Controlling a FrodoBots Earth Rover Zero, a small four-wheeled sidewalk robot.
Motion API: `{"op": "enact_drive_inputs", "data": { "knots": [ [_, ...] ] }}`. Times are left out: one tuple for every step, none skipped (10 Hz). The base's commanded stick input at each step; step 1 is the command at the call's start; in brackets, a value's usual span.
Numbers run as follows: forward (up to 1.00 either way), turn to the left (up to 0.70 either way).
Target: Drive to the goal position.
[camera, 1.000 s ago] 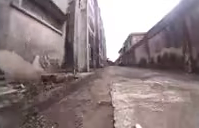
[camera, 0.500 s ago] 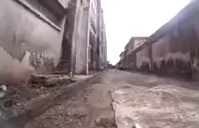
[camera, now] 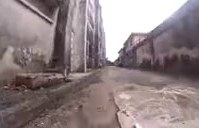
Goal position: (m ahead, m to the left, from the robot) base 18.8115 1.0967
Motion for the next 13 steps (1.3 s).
{"op": "enact_drive_inputs", "data": {
  "knots": [
    [1.00, 0.00],
    [1.00, 0.00],
    [1.00, 0.00],
    [1.00, 0.00],
    [1.00, 0.00],
    [1.00, 0.00],
    [1.00, 0.00],
    [1.00, 0.00],
    [1.00, 0.00],
    [1.00, 0.00],
    [1.00, 0.00],
    [1.00, 0.00],
    [1.00, 0.00]
  ]
}}
